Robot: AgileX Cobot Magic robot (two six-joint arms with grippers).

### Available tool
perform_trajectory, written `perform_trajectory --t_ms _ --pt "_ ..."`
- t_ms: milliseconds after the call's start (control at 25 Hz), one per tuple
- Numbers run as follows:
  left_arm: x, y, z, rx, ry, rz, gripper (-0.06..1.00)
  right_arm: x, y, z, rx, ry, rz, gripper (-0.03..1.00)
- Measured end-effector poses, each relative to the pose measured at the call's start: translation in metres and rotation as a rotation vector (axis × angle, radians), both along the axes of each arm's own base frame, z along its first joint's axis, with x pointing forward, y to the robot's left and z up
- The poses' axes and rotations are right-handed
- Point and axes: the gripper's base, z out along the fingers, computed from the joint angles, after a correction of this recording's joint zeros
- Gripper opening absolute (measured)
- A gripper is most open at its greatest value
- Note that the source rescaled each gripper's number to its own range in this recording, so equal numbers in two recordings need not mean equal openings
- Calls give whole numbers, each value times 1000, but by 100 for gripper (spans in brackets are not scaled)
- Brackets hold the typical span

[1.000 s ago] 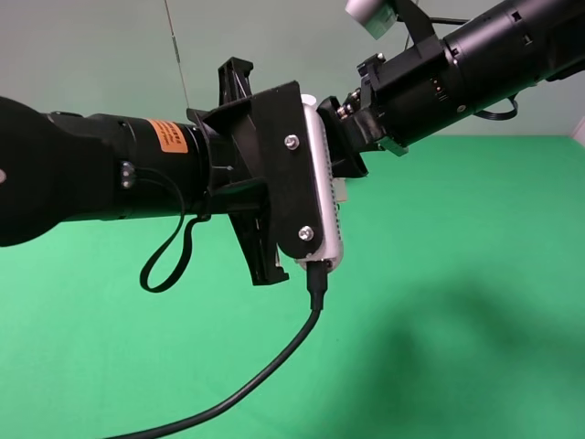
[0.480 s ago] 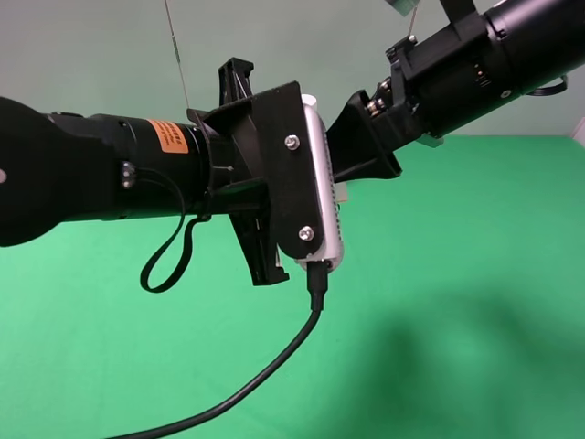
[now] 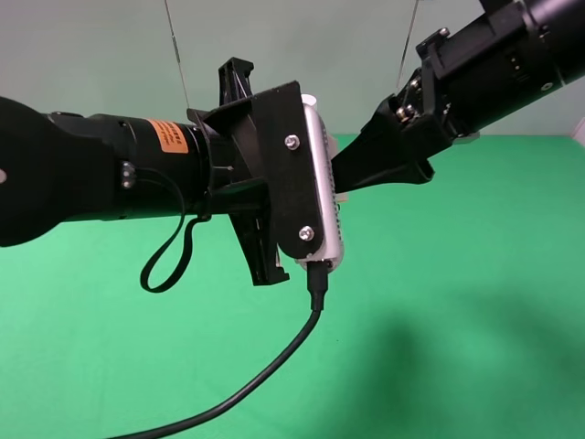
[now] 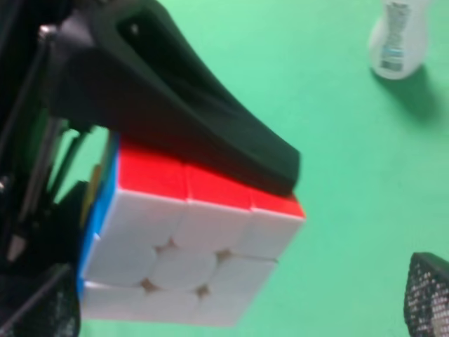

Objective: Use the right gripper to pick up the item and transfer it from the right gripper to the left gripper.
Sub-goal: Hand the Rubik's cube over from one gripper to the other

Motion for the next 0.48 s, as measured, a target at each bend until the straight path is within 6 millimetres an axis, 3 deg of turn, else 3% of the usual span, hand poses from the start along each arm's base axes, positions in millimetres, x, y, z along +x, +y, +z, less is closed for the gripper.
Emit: perform_trajectory --t_ms 480 --pt "0 0 0 0 1 0 2 -15 -34 21 -131 -94 -159 100"
